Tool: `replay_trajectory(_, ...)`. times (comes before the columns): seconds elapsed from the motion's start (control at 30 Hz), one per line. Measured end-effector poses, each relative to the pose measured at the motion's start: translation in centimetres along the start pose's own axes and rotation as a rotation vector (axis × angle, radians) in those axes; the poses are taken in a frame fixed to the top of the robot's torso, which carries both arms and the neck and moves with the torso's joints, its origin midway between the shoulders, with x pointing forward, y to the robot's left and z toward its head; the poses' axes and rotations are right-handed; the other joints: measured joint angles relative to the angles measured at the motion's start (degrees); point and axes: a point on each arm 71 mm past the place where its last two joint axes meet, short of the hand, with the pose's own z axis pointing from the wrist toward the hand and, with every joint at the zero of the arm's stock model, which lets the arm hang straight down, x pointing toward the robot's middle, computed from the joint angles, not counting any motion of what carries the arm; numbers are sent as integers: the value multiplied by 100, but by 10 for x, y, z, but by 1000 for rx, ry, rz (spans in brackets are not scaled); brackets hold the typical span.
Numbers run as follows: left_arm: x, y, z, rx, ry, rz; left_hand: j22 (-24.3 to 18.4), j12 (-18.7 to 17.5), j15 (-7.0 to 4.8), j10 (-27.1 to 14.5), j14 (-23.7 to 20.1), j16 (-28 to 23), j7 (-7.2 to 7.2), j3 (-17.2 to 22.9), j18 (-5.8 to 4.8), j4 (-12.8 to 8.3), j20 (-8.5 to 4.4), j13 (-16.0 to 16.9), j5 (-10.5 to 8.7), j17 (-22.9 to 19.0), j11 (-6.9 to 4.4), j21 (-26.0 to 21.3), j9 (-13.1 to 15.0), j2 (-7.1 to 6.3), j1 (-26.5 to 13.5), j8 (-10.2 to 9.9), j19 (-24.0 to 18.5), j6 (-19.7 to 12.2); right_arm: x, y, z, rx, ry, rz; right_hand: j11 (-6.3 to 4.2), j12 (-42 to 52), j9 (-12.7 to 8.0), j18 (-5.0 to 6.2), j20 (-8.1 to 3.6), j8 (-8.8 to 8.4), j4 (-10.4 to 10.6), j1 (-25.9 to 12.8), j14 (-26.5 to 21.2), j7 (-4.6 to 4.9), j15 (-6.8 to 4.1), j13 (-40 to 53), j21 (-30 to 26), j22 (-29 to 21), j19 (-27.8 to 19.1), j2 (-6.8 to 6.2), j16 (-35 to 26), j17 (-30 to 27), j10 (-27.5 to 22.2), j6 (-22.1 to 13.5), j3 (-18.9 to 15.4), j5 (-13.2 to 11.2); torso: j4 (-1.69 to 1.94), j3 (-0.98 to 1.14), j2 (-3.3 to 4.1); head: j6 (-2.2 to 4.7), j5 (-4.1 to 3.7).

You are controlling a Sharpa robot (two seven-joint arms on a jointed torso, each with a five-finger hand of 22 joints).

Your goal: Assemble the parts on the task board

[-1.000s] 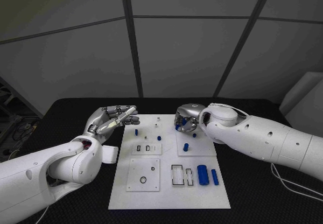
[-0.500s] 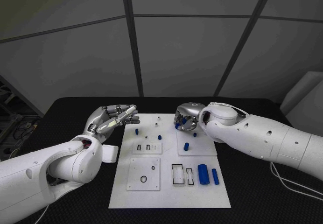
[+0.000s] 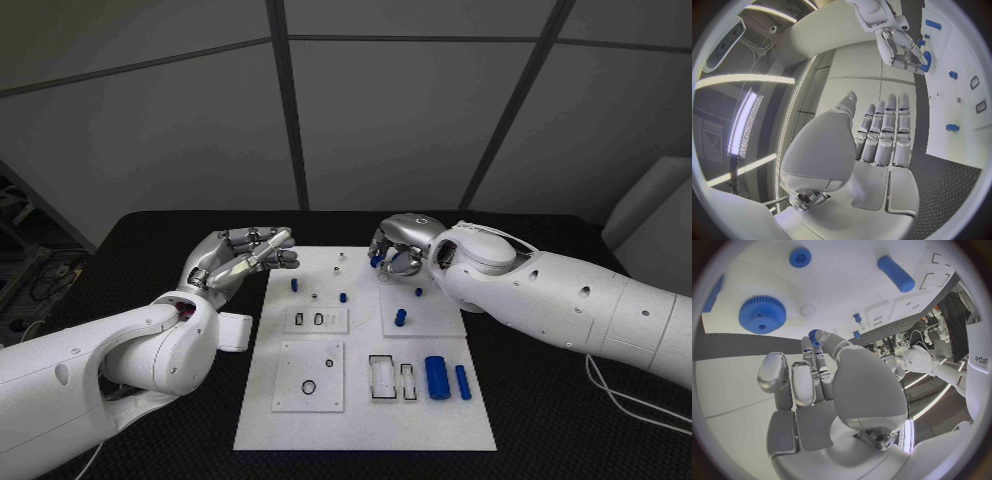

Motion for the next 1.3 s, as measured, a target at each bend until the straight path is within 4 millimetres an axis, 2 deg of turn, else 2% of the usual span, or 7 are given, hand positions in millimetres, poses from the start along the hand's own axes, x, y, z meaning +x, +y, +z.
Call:
replay_trajectory(0.3,-1,0,1,0,-1,1,0,0,0,0,0,0,0,0,1,0,0,0,0,0,0,0,0,0,0,3,0,0,1,11,16,2,-56,17,0,-5,-9,0,0,-1,1,0,0,0,0,4,23,14,0,0,24,0,-1,0,1,-10,10,-1,12,31,9)
replay_trajectory(0.67,0,1,2,1,0,0,0,0,0,0,0,0,0,0,0,0,0,0,0,4,0,0,0,0,0,3,0,0,6,23,36,11,-74,31,1,-23,-23,0,0,-6,17,-1,0,0,1,1,23,26,0,0,24,7,-2,-2,17,-22,19,-4,19,33,20)
replay_trajectory(1.3,1,-1,4,4,3,0,-1,0,0,0,0,0,0,0,0,0,0,0,0,4,0,0,0,0,1,3,0,0,12,27,49,30,-63,36,22,-56,-21,1,0,-39,33,-32,0,-6,1,-2,23,30,-1,-32,50,14,-23,-11,32,-23,8,-3,20,7,52)
